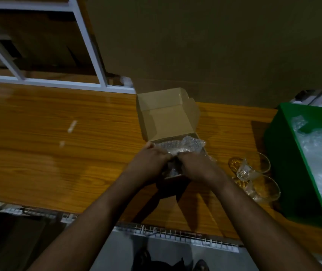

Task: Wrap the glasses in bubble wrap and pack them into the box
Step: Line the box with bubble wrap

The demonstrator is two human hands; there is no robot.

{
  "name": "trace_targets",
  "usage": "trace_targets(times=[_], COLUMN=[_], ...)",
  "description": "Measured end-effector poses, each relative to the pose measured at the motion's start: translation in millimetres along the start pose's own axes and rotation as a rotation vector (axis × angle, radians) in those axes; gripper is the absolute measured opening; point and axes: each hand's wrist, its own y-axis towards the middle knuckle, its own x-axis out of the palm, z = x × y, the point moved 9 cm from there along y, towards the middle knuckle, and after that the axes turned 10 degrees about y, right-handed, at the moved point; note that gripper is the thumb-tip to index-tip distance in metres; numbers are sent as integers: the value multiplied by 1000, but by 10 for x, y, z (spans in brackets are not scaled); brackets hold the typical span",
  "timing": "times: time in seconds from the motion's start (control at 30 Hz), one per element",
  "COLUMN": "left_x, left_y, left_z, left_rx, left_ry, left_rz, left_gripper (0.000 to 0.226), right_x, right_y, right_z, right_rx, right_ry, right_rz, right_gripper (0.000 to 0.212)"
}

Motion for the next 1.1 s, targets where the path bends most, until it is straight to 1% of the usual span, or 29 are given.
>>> trace_targets(times=[0.07, 0.13, 0.23, 0.33, 0.4, 0.47, 0.5, 0.57, 0.6, 0.67, 0.73, 0.8, 0.83, 0.9, 0.97, 1.0, 1.03, 1.1], left_x=[98, 179, 265, 283, 217, 76, -2, -56, 3, 236, 394, 439, 453, 523, 612, 631, 636, 633], left_y=[83, 124, 145, 168, 148, 45, -50, -296, -414, -552, -588, -612, -622, -634, -628, -604, -568, -497], left_z=[19, 0, -53, -77, -102, -131, -152, -269, -343, -434, -425, -360, -287, -122, -29, -22, -43, -113], left_rx=[-44, -55, -27, 38, 29, -34, -93, -296, -418, -603, -672, -644, -587, -434, -318, -281, -260, -241], left_ry=[22, 93, 149, 178, 108, 15, -37, -221, -368, -700, -935, -1111, -1199, -1319, -1311, -1293, -1272, -1227], left_rz=[-76, -114, -127, -143, -105, 34, 142, 348, 397, 414, 388, 350, 312, 198, 93, 69, 65, 78], left_gripper=[29, 30, 36, 40, 39, 33, 30, 27, 27, 33, 40, 49, 57, 85, 117, 128, 135, 141], right_x=[-9, 3, 111, 281, 315, 287, 262, 183, 117, -48, -140, -161, -161, -120, -51, -16, 18, 98], right_y=[55, 106, 84, 16, -23, -75, -113, -182, -206, -222, -214, -195, -196, -184, -161, -141, -119, -77], right_z=[35, 83, 122, 42, 7, -2, 0, -2, -16, -103, -201, -301, -337, -371, -373, -376, -380, -376], right_rx=[11, 27, 101, 93, 78, 68, 61, 52, 45, -8, -44, -65, -71, -76, -93, -114, -145, -200], right_ry=[-1, -46, -87, -110, -106, -97, -89, -59, -32, -8, 10, -36, -86, -130, -58, -20, 11, 16], right_rz=[-21, -55, -130, -191, -193, -185, -180, -141, -94, 44, 131, 170, 183, 180, 140, 131, 124, 74], right_gripper=[16, 26, 43, 44, 42, 39, 35, 28, 27, 33, 34, 33, 32, 25, 19, 17, 17, 22])
